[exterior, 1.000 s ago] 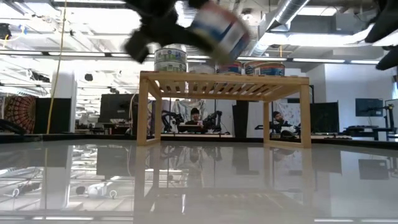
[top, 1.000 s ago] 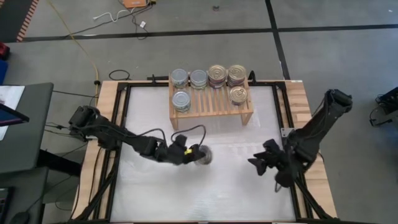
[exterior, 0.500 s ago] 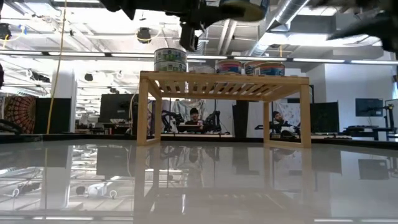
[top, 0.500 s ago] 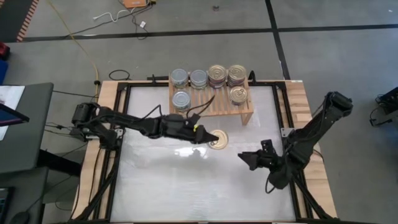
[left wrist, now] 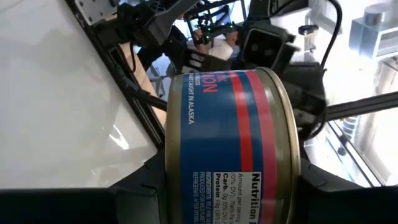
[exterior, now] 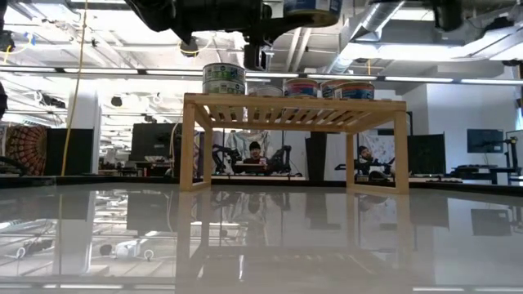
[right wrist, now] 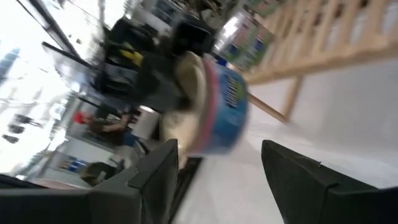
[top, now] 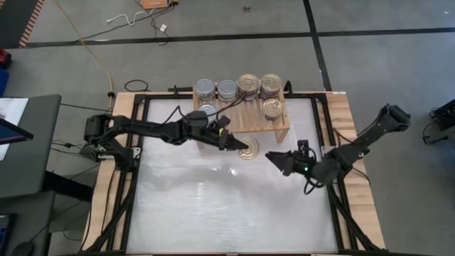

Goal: Stack canned seafood by type on shelf
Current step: Stack the blue tuna can on top of the blue tuna can on the shelf

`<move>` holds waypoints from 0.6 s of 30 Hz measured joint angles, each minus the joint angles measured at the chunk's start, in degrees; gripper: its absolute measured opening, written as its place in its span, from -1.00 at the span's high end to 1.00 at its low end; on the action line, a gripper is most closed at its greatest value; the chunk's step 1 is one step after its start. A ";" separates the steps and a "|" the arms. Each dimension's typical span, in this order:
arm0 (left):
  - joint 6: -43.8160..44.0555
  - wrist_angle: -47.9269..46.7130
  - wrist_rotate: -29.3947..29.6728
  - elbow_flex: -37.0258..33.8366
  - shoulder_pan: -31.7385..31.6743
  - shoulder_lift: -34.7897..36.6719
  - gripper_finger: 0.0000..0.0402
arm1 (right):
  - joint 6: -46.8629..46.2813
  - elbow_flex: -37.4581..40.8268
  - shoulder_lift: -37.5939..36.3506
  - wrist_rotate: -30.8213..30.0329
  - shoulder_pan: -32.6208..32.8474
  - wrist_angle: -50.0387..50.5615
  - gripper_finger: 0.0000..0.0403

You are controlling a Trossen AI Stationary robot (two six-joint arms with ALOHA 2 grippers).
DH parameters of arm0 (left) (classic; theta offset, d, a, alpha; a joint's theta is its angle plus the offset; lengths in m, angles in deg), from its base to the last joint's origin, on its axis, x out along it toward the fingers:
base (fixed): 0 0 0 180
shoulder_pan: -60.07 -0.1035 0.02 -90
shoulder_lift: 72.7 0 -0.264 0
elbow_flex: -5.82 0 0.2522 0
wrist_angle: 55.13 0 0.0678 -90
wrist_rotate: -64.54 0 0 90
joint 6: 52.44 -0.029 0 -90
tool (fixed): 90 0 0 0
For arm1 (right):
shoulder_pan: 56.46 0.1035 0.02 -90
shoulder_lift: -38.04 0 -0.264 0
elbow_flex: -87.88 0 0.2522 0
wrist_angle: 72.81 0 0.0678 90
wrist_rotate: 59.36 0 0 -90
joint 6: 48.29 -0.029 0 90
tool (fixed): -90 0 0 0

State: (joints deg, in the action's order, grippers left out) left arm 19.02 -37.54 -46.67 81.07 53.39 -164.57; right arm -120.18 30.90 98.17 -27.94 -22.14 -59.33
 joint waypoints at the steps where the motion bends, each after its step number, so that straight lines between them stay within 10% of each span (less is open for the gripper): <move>1: -0.26 0.12 -0.53 0.00 -0.42 0.00 0.13 | 1.43 0.00 -0.22 0.39 -0.80 -1.91 -0.27; 8: -1.28 2.40 -1.95 0.00 -2.20 0.00 0.13 | 6.88 0.00 1.27 13.02 -9.21 -10.45 -0.27; 18: -1.52 3.17 -3.96 0.02 -2.85 0.02 0.13 | 8.78 0.00 2.97 15.75 -14.28 -12.62 -0.27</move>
State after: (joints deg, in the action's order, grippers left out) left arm 17.51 -34.37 -50.63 81.10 50.53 -164.55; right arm -111.40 30.90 101.13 -12.19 -36.42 -71.94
